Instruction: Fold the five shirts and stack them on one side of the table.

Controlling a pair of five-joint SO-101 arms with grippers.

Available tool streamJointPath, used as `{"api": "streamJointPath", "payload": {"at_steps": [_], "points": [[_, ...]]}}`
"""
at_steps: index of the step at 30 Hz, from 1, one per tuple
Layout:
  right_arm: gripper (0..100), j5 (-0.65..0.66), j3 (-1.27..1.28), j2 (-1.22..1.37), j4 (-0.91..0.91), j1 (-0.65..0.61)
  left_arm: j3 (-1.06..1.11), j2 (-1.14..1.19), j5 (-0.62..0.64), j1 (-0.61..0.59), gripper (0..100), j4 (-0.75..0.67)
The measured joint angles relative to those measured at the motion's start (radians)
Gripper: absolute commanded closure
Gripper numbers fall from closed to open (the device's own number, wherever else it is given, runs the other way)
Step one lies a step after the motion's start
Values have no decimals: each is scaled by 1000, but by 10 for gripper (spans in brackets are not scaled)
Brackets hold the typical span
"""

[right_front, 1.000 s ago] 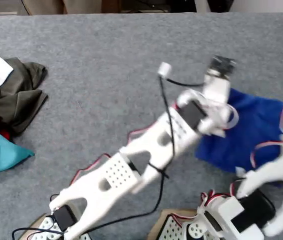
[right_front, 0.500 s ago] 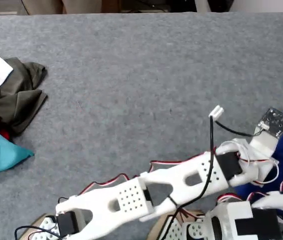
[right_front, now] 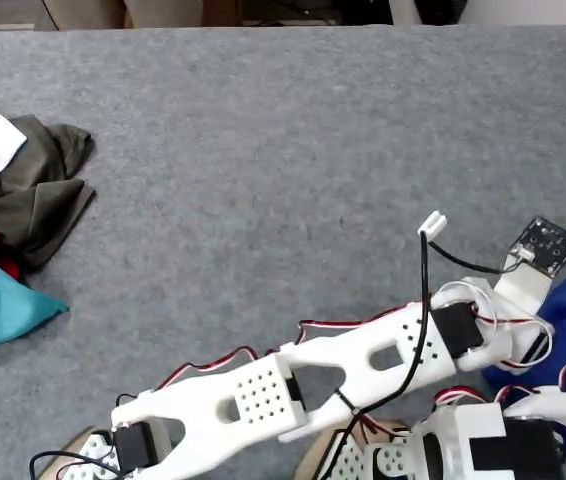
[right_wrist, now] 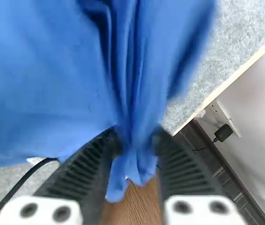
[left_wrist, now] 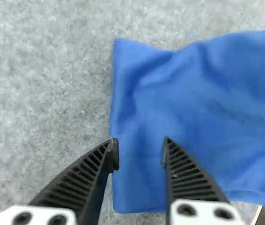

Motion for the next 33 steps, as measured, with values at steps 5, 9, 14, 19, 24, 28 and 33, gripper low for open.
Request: {"api": "streamJointPath", "payload": {"at_steps": [5, 9, 14, 19, 24, 28, 33], "points": [[613, 41, 0, 0, 0, 0, 0, 0, 0, 0, 819, 6], [613, 46, 0, 0, 0, 0, -3, 0, -3, -18, 819, 31], [758, 46, -11, 0, 83, -6, -81, 0, -15, -91, 819, 184], [998, 46, -63, 0, 229, -115, -157, 0, -110, -236, 871, 393], [973, 46, -133, 0, 394, -247, -167, 0, -155, -446, 981, 591], [972, 3, -186, 0, 493, -356, -167, -2, -219, -623, 981, 684], [971, -83, -284, -5, 618, -514, -153, -9, -235, -868, 981, 697]]}}
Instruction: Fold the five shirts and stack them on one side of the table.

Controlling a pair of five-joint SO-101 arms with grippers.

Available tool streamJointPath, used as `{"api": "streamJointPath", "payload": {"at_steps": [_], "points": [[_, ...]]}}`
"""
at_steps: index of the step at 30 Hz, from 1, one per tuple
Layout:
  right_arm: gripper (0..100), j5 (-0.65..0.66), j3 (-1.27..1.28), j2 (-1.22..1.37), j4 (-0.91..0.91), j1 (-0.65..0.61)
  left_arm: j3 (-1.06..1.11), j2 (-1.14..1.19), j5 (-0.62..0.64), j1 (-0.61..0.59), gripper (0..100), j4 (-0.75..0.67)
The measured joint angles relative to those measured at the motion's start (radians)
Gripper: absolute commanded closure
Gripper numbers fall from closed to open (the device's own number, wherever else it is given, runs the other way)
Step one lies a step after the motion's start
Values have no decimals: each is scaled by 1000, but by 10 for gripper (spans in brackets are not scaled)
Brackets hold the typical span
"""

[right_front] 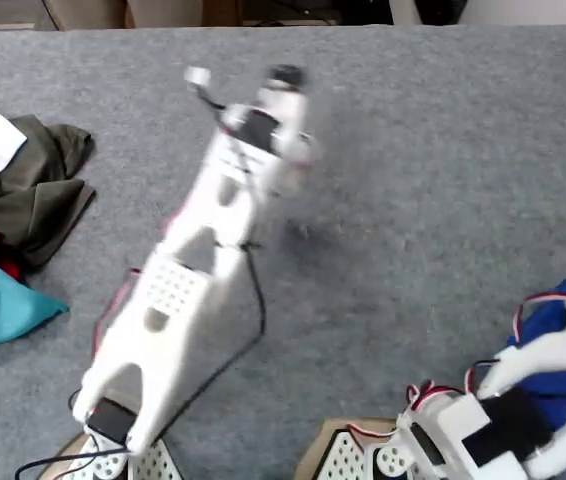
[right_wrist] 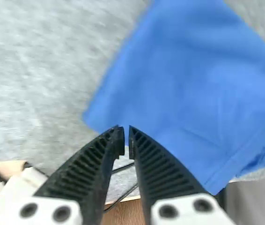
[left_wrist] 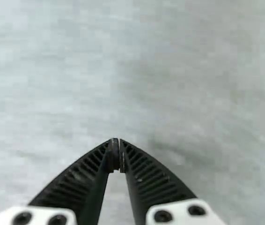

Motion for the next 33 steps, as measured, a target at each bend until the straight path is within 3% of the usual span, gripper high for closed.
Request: {"api": "streamJointPath", "payload": {"at_steps": [11, 14, 17, 26, 33], "points": [[971, -20, -54, -61, 58, -353, 279, -224, -9, -652, 975, 0], [971, -20, -54, -61, 41, -414, 428, -362, -72, -799, 914, 0], [970, -20, -54, -61, 37, -460, 621, -543, -141, -901, 864, 0], [970, -20, 48, -61, -14, -560, 1247, -1145, -304, -1145, 860, -2], [970, -20, 144, -61, -28, -582, 1626, -1206, -390, -1330, 860, -292]]}}
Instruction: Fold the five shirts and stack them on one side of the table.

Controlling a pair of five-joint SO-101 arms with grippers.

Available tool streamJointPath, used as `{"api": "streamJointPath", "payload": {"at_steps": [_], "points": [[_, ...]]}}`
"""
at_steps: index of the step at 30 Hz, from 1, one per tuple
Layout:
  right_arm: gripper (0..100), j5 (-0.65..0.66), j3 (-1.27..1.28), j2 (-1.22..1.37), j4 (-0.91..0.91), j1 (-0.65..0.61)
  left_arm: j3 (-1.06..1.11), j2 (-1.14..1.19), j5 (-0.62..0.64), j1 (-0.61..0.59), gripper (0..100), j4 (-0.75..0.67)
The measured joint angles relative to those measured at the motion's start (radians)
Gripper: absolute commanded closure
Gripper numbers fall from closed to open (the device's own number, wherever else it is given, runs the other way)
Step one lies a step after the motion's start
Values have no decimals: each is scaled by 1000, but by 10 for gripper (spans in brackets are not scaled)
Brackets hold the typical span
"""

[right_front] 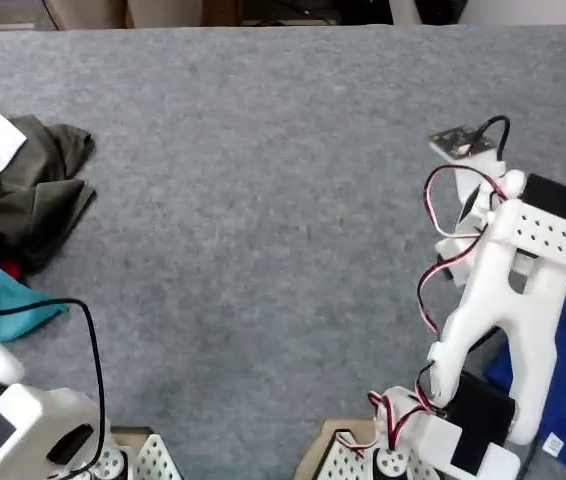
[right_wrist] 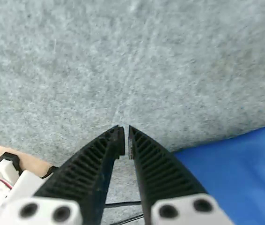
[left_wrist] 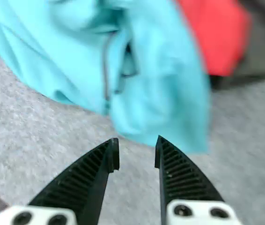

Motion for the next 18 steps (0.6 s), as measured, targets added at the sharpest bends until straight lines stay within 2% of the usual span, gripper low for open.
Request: {"api": "streamJointPath", "payload": {"at_steps": [6, 9, 11, 14, 18], "points": [[970, 0, 20, 0, -9, 0, 183, 32, -25, -20, 864, -347], [970, -5, 25, 0, -9, 0, 219, 69, -23, -20, 865, -462], [970, -31, 25, 0, -9, 0, 221, 95, -23, -20, 881, -505], [970, -55, 25, 0, -9, 0, 221, 126, -23, -20, 980, -526], [970, -95, 25, 0, -9, 0, 222, 143, -23, -18, 983, -534]]}}
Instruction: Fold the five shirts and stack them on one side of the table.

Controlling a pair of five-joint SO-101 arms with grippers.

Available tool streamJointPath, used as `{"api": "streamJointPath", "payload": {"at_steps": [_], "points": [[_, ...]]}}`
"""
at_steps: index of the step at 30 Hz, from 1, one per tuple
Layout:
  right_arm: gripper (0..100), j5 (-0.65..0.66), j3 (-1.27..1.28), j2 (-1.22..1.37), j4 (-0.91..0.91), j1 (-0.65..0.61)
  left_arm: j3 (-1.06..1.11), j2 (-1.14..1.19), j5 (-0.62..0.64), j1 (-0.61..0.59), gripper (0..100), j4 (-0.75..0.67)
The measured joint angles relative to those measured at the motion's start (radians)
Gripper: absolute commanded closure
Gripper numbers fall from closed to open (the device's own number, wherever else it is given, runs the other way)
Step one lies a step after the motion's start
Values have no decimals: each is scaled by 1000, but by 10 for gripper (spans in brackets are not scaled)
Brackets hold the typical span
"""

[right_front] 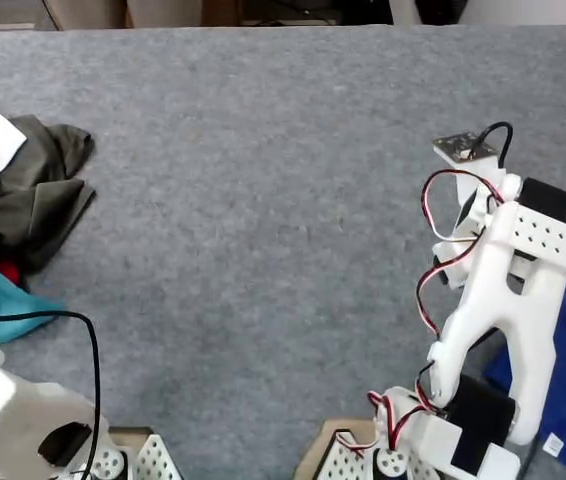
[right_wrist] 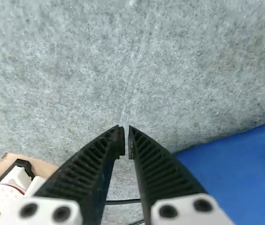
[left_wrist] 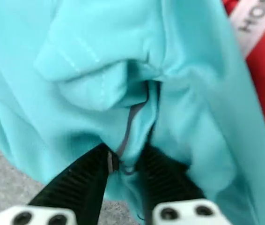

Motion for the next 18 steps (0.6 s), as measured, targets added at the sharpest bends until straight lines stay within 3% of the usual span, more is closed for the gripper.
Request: {"api": "streamJointPath", "payload": {"at_steps": [6, 9, 18], "points": [[970, -11, 0, 0, -35, 0, 0, 2, 0, 2, 981, 9], [970, -11, 2, 0, -46, 0, -2, -40, 0, 18, 981, 89], [970, -11, 5, 0, -63, 0, -3, -394, 5, 296, 981, 388]]}}
